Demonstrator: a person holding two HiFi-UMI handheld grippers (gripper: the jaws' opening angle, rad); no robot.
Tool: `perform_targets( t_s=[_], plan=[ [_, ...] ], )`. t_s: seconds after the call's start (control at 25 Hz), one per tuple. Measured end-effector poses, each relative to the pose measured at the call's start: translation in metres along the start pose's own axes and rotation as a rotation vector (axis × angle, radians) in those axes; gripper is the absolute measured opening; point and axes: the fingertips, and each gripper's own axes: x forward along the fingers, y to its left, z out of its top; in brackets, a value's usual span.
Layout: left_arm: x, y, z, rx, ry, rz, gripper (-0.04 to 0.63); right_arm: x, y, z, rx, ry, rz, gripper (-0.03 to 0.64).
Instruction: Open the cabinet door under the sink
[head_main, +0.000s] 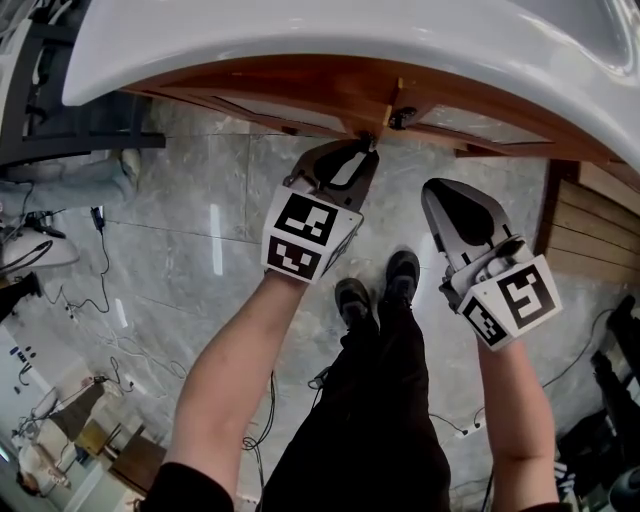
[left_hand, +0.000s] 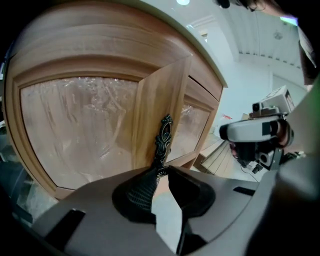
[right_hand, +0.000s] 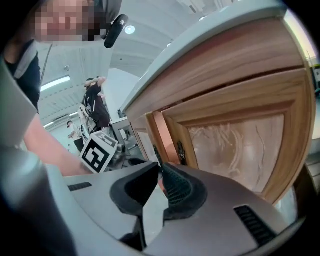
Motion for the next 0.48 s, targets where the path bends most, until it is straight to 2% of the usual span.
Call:
perform_targets(
  t_s=[0.04,0.12,0.28,0.48],
  plan=[
    [-0.002,-0.002,-0.004,0.004,0.003,-0.008,0.086,0.005,0.002,0.005,-0.013,-0.007,0.01,0.061],
    [-0.009,-0.004,-0.009,0.011,0.005,-0.019,0.086,0.016,0.009,0.016,-0.036,-0.018,0.039,0.092],
    [-0.018,-0.009,-0.016,0.021,0.008,-0.039,0.086,0.036,0.026,0.029,-0.103,-0.024,0.105,0.122],
    [-0.026,-0.013,-0.016,0.024,0.003,-0.057,0.086,0.054,0.043,0.039,-0.181,-0.009,0.122,0.13]
  ],
)
